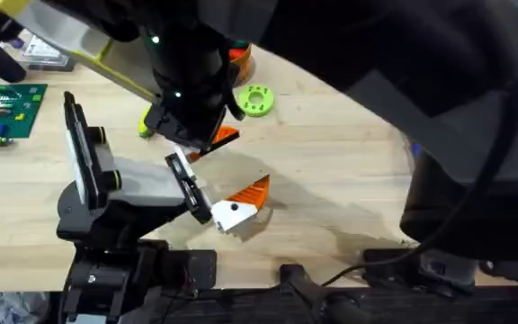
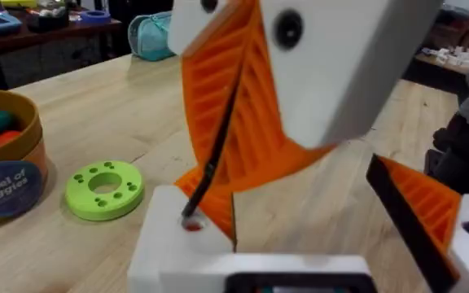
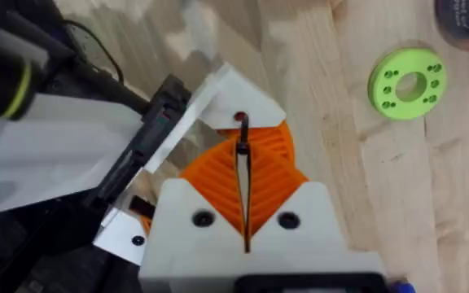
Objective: Pick up the gripper from the table and insert it into the empty holder that is missing its gripper. Then pick up a screw, insert it into the mounting hole, and use the screwdriver to tighten it. Finally, clean up the table by picking up the vegetable and placing it into the bucket.
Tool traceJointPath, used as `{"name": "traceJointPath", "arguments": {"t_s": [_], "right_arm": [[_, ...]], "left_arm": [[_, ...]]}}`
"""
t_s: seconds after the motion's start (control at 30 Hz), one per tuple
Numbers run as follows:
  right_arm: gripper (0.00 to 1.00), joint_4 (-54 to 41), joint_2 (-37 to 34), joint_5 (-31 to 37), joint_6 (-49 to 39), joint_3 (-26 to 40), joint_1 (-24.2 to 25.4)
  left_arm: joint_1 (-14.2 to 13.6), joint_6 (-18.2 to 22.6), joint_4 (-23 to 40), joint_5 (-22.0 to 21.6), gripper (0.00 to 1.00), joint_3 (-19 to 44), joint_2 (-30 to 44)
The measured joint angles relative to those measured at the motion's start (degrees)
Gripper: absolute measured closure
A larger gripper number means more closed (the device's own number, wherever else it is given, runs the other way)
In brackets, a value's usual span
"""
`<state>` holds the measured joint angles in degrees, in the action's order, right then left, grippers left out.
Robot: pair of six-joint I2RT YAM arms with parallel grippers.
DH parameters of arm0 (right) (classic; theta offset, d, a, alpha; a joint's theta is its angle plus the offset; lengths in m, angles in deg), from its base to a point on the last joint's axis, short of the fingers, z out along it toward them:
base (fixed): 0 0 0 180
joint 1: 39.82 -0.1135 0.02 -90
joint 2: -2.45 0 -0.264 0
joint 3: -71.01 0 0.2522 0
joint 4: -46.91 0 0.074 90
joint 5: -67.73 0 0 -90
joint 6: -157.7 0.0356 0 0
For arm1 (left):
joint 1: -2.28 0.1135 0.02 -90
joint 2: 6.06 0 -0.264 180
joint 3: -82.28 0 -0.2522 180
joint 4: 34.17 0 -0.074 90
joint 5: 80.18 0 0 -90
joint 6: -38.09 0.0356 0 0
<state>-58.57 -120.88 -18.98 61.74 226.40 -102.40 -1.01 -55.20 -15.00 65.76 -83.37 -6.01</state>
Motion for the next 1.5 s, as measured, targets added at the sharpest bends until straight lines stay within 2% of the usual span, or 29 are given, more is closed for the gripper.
{"name": "traceJointPath", "arguments": {"t_s": [1.5], "right_arm": [[0.993,-0.04,-0.11,-1.64,0.02,0.0,-0.02]], "left_arm": [[0.0,0.0,-0.02,0.0,0.01,-0.01,0.0]]}}
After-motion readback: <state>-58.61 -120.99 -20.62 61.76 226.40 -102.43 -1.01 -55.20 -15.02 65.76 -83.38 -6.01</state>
